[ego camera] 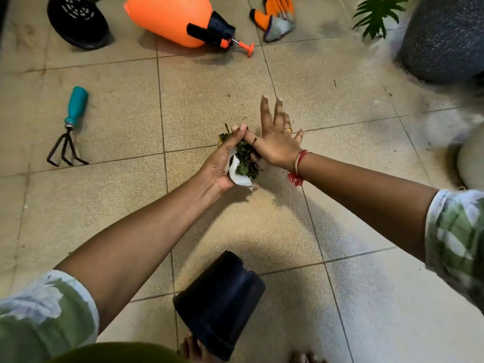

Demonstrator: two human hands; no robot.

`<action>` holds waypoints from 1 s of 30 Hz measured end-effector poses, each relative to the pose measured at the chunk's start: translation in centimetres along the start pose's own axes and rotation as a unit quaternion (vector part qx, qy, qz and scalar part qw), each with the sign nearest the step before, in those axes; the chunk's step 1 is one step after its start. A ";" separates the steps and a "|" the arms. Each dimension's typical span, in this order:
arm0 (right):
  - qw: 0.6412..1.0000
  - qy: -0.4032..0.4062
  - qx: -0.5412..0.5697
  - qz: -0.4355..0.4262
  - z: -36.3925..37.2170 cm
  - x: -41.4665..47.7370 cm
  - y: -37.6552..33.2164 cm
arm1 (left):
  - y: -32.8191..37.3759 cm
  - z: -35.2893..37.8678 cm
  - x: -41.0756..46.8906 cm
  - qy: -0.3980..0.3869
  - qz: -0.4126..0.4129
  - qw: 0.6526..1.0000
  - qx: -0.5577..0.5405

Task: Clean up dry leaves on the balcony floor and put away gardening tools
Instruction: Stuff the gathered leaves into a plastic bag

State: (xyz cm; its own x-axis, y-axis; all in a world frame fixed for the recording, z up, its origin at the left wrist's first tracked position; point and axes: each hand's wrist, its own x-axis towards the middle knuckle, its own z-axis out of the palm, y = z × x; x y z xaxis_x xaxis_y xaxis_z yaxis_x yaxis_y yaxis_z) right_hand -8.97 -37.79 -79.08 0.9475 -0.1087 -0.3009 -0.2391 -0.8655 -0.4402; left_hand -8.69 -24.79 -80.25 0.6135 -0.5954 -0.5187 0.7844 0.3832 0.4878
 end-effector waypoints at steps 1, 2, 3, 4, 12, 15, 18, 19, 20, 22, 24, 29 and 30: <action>0.999 -0.020 0.037 0.014 0.0 0.7 -0.4 | 0.4 -0.1 -0.1 0.006 0.012 1.000 -0.001; 0.995 -0.049 0.086 0.023 0.0 1.2 -1.0 | 0.9 -0.3 0.1 0.011 0.026 1.000 -0.011; 0.985 -0.088 0.148 0.032 0.1 1.7 -1.8 | 1.4 -0.4 0.0 0.021 0.040 0.999 -0.022; 0.967 -0.130 0.215 0.037 0.2 2.1 -2.6 | 1.9 -0.5 0.0 0.028 0.050 0.998 -0.029; 0.764 -0.321 0.552 0.093 1.1 4.5 -5.1 | 4.9 -2.2 0.4 0.027 0.088 0.996 0.004; 0.749 -0.219 0.611 0.133 2.0 5.1 -4.1 | 5.8 -3.3 1.1 0.003 0.077 0.997 0.003; 0.912 -0.021 0.409 0.032 2.7 3.4 -1.8 | 6.7 -5.9 1.9 0.024 0.075 0.995 -0.056; 0.967 0.026 0.248 -0.048 3.0 2.6 -0.4 | 6.7 -6.6 2.0 0.035 0.072 0.995 -0.062; 0.987 0.042 0.094 -0.121 3.5 1.6 0.8 | 6.5 -7.3 2.0 0.042 0.069 0.995 -0.063; 0.973 0.032 -0.100 -0.205 4.9 -0.3 3.0 | 6.0 -8.2 1.6 0.056 0.065 0.994 -0.063; 0.959 0.031 -0.155 -0.234 5.9 -1.5 4.2 | 5.7 -8.8 0.6 0.076 0.058 0.992 -0.083; 0.969 -0.029 -0.112 -0.217 5.6 -1.4 2.9 | 4.5 -8.5 -3.6 0.153 0.044 0.973 -0.170; 0.983 -0.033 -0.032 -0.178 5.0 -1.6 1.5 | 4.3 -8.1 -4.5 0.169 0.049 0.968 -0.181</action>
State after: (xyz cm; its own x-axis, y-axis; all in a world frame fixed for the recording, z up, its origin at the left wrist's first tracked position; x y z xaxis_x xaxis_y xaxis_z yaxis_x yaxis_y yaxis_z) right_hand -11.88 -36.44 -83.51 0.9524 0.2363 -0.1925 0.1208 -0.8726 -0.4732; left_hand -7.40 -14.76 -81.49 0.6333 -0.3032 -0.7120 0.6644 0.6848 0.2994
